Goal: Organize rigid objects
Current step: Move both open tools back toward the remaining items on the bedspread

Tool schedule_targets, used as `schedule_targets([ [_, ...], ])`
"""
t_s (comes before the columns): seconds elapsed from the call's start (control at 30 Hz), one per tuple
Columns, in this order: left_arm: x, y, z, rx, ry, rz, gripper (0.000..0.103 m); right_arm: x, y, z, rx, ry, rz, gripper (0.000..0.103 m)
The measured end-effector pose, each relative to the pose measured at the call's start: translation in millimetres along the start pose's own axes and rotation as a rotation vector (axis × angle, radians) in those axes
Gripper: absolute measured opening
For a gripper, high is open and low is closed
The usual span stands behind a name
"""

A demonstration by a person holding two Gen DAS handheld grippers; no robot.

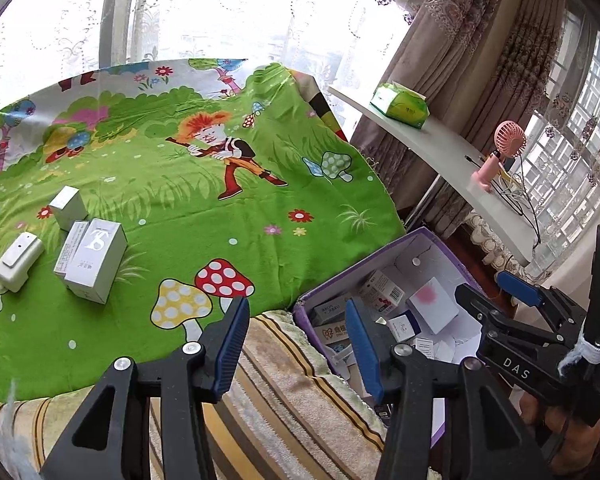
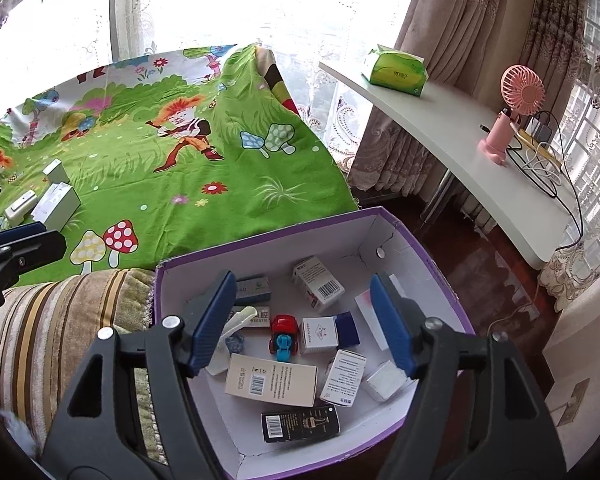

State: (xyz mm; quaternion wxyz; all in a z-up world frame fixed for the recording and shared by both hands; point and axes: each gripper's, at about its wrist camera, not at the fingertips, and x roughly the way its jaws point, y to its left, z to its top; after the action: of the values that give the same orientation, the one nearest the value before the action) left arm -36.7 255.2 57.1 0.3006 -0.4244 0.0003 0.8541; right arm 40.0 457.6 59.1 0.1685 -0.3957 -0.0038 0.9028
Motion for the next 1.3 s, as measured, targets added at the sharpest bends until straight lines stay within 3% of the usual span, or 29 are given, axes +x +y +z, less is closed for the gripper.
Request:
schedule_targets([
  [0.07, -6, 9, 0, -0.007, -0.018, 0.017, 0.058, -2, 8, 2, -0.013, -0.003, 0.010, 0.074],
  [0.2, -15, 26, -1, -0.033, -0.039, 0.042, 0.059, -3, 24, 7, -0.027, -0.005, 0.033, 0.075],
  [0.3, -22, 37, -2, -0.036, -0.052, 0.099, 0.059, -5, 38, 9, -0.041, -0.008, 0.061, 0.076],
  [0.43, -35, 57, -4, -0.060, -0.082, 0.177, 0.067, -5, 61, 13, -0.067, 0.002, 0.103, 0.077],
  [0.63, -47, 88, -6, -0.081, -0.092, 0.254, 0.069, -6, 99, 18, -0.111, 0.020, 0.166, 0.077],
  [1.03, -54, 175, 0, -0.137, -0.060, 0.375, 0.072, 12, 187, 38, -0.201, 0.062, 0.300, 0.078],
  [1.3, -40, 247, 1, -0.241, 0.028, 0.385, 0.073, 38, 247, 51, -0.249, 0.121, 0.371, 0.078],
])
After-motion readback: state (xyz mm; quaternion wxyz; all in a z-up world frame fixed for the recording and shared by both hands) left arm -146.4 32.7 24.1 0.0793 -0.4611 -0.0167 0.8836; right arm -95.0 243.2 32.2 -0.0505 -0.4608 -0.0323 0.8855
